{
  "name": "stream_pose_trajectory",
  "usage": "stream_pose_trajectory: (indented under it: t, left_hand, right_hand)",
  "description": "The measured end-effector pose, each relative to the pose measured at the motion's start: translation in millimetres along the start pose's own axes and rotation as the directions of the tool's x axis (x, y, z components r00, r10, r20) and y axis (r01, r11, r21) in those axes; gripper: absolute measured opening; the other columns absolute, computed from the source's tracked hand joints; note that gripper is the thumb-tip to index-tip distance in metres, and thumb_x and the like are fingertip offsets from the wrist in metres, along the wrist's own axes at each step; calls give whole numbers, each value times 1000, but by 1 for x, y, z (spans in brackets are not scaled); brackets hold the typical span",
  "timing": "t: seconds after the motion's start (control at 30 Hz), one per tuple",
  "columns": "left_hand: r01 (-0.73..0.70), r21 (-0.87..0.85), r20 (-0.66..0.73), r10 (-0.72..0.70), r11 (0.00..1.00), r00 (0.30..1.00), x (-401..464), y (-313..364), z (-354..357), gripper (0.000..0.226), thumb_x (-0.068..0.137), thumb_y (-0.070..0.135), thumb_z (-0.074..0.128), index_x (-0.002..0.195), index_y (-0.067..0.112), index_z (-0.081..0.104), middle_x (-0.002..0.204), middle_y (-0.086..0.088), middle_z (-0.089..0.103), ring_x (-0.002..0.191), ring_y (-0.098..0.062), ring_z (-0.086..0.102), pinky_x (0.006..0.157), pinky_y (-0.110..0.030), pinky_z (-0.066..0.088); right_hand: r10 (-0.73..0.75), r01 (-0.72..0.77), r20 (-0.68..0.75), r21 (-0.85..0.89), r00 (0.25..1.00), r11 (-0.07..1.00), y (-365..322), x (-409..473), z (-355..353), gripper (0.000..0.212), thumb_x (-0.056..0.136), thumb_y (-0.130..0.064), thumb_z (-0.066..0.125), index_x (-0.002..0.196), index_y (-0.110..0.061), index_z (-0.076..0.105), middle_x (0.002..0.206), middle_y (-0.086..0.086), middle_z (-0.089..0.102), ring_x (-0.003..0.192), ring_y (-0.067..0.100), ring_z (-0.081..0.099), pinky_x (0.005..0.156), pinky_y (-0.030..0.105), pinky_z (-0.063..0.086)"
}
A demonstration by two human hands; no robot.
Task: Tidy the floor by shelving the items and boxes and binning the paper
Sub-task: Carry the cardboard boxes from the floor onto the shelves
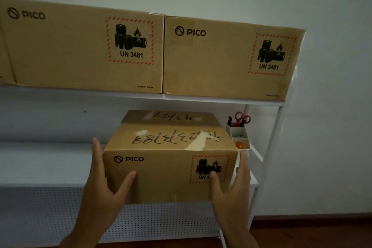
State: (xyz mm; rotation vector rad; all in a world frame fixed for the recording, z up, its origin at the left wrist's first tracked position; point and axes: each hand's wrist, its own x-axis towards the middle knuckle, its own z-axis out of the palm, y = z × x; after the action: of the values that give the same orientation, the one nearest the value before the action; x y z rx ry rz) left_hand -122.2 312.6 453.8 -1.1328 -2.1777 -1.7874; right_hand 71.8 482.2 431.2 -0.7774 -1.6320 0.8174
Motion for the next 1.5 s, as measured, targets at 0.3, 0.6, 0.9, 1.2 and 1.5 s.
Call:
stream_pose_trajectory:
  t: [0.3, 0.6, 0.9, 1.2, 1.5]
  left_hand:
    - [-281, 388, 58, 281, 878, 958, 3, -33, 34, 94, 92, 46, 51, 157, 12, -8, 163, -8, -23, 152, -34, -4, 108, -59, 31]
    - [-350, 496, 145, 321, 795, 936, 24, -47, 57, 104, 83, 21, 72, 157, 4, 0, 164, -13, -18, 149, -41, 4, 106, -55, 39]
    - [-308, 524, 169, 257, 794, 951, 26, -46, 57, 114, 80, 18, 75, 157, 13, -10, 163, -9, -23, 150, -42, 5, 108, -60, 38]
    - [-200, 599, 193, 103, 775, 976, -17, -28, -6, 70, 93, 34, 60, 154, 24, 27, 119, 0, 69, 67, -9, 65, 52, -16, 45]
    - [128, 785, -38, -159, 606, 987, -115, -52, -172, 11, 89, 35, 58, 91, 29, 67, 82, 9, 73, 73, -15, 69, 60, -25, 44]
  right_hand:
    - [-193, 203, 64, -272, 979, 941, 11, -12, 30, 109, 94, -22, 66, 155, -38, -22, 164, -10, -30, 154, 14, -19, 120, 48, 11]
    - [-146, 190, 149, -337, 978, 922, 25, 8, 43, 95, 97, -21, 63, 159, -18, -9, 163, -12, -30, 151, 10, -26, 118, 29, -8]
    - [-177, 219, 154, -327, 972, 919, 39, 13, 40, 96, 94, -13, 65, 161, -19, -4, 167, -7, -20, 154, 14, -19, 121, 43, 1]
    - [-253, 299, 223, -208, 942, 931, 10, -20, 49, 10, 95, -13, 62, 89, -22, 65, 73, -10, 63, 63, 5, 58, 56, 23, 53]
    - [-295, 390, 645, -5, 705, 921, -69, -126, 162, 42, 94, -29, 61, 56, -25, 44, 45, -10, 40, 42, 9, 44, 46, 17, 28]
